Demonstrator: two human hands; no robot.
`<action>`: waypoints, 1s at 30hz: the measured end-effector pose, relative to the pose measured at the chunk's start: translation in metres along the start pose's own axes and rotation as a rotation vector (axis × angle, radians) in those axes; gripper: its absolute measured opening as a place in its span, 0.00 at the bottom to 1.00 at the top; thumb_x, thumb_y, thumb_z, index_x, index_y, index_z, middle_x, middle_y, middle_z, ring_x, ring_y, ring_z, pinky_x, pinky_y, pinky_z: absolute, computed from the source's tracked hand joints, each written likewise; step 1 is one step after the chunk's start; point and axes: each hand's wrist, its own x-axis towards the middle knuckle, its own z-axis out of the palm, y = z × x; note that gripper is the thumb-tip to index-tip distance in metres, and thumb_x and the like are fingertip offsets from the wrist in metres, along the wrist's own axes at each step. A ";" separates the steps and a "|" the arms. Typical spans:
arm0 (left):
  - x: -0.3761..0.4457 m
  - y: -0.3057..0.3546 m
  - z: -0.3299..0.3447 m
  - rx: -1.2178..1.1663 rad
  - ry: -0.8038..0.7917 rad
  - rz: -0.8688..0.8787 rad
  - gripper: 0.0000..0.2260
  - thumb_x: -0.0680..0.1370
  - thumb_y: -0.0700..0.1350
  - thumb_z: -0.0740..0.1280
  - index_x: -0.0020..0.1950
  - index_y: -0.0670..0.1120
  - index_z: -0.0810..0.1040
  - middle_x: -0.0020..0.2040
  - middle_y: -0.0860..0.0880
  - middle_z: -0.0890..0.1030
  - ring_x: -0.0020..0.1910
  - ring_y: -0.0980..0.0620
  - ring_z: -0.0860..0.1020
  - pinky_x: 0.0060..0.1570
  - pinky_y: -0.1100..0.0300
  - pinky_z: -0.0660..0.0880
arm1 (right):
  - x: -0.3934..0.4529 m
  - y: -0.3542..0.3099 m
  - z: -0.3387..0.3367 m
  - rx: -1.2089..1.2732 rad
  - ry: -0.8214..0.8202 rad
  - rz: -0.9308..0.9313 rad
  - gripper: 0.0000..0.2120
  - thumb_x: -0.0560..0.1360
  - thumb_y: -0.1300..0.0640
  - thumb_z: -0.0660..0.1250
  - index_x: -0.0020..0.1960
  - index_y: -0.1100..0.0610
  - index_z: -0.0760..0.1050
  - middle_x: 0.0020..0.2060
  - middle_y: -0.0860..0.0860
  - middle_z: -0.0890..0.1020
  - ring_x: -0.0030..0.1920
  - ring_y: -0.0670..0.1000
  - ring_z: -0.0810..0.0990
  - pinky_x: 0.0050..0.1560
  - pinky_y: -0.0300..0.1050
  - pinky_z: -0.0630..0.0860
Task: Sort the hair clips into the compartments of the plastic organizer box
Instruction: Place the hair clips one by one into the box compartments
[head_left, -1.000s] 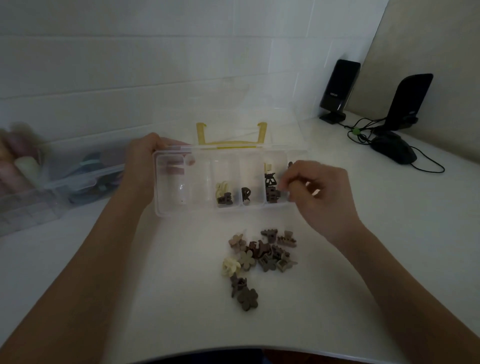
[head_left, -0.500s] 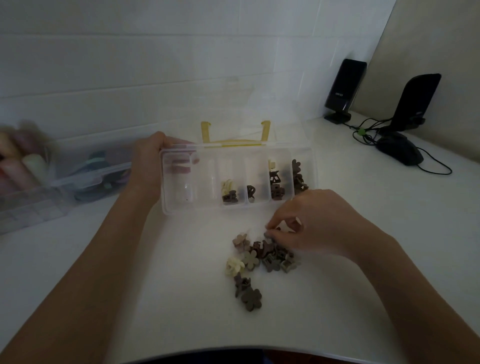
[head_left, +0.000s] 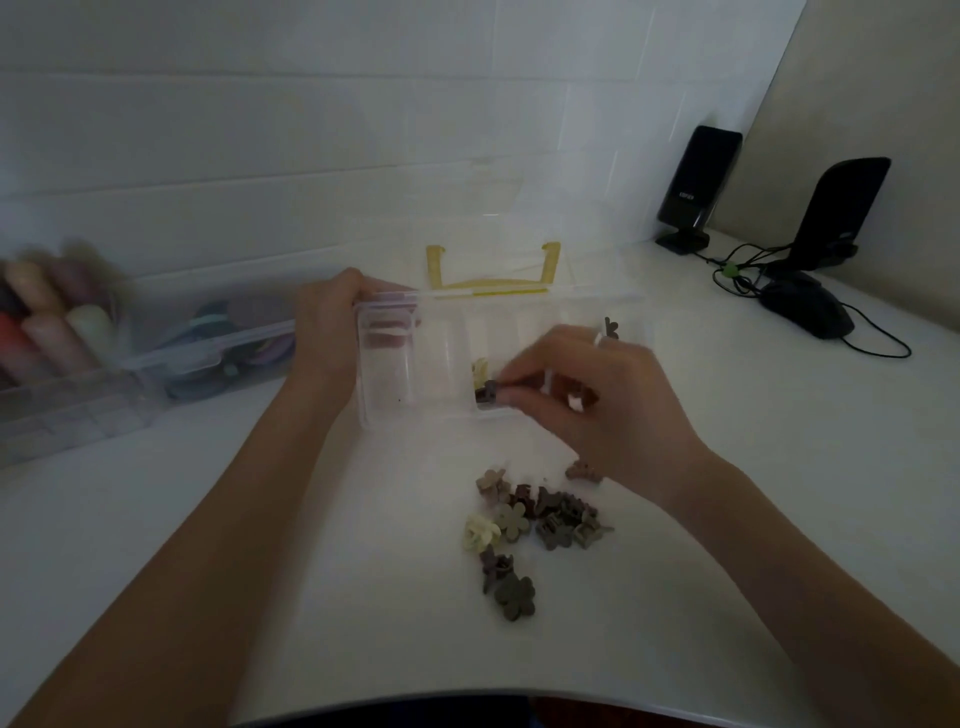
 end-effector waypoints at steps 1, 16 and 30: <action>-0.001 0.000 0.001 0.004 0.006 0.022 0.16 0.67 0.43 0.57 0.29 0.45 0.83 0.28 0.46 0.81 0.29 0.49 0.79 0.29 0.62 0.75 | 0.007 -0.003 0.004 -0.025 0.025 -0.022 0.05 0.73 0.52 0.69 0.45 0.53 0.80 0.38 0.42 0.78 0.30 0.44 0.74 0.32 0.32 0.70; 0.001 -0.004 0.004 -0.003 0.050 0.038 0.15 0.62 0.45 0.59 0.35 0.39 0.82 0.31 0.44 0.82 0.33 0.46 0.79 0.31 0.58 0.77 | 0.024 0.013 0.012 -0.008 -0.091 0.149 0.09 0.73 0.62 0.69 0.50 0.49 0.78 0.40 0.37 0.80 0.37 0.45 0.78 0.36 0.28 0.70; 0.002 -0.004 0.004 -0.022 0.045 0.046 0.14 0.63 0.44 0.59 0.32 0.41 0.83 0.31 0.43 0.82 0.33 0.45 0.78 0.30 0.59 0.76 | 0.019 0.008 -0.001 -0.159 -0.843 0.247 0.13 0.75 0.44 0.64 0.59 0.40 0.78 0.32 0.43 0.79 0.31 0.41 0.75 0.34 0.33 0.70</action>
